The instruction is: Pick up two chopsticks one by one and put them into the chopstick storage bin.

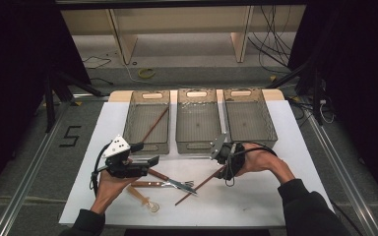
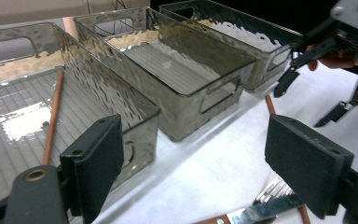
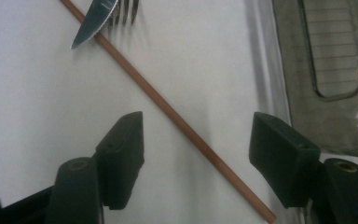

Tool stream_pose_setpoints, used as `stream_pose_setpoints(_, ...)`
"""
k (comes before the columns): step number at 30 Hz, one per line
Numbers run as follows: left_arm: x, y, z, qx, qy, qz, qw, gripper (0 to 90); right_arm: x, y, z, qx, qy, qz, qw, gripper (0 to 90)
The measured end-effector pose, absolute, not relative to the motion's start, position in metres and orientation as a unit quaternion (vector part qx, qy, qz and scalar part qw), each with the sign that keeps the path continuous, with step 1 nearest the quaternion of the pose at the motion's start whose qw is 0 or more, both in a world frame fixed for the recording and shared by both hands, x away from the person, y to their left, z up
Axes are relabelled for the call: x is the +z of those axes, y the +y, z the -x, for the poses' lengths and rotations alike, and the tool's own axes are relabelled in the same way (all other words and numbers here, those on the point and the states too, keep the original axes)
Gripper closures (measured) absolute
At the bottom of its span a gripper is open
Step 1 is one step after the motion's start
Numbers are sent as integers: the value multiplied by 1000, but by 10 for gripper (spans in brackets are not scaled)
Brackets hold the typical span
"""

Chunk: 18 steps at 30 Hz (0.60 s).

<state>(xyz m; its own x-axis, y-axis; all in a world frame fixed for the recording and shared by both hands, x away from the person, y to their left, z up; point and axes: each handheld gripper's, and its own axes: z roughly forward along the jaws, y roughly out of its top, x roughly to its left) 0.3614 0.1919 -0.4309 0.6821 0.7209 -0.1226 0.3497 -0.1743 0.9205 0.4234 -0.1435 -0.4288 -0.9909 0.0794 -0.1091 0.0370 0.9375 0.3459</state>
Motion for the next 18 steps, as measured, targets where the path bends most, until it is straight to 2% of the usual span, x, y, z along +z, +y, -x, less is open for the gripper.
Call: stream_pose_setpoints(18, -449, 190, -338, 172, 351, -764, 513, 184, -456, -127, -435, 119, 992, -12, 27, 538)
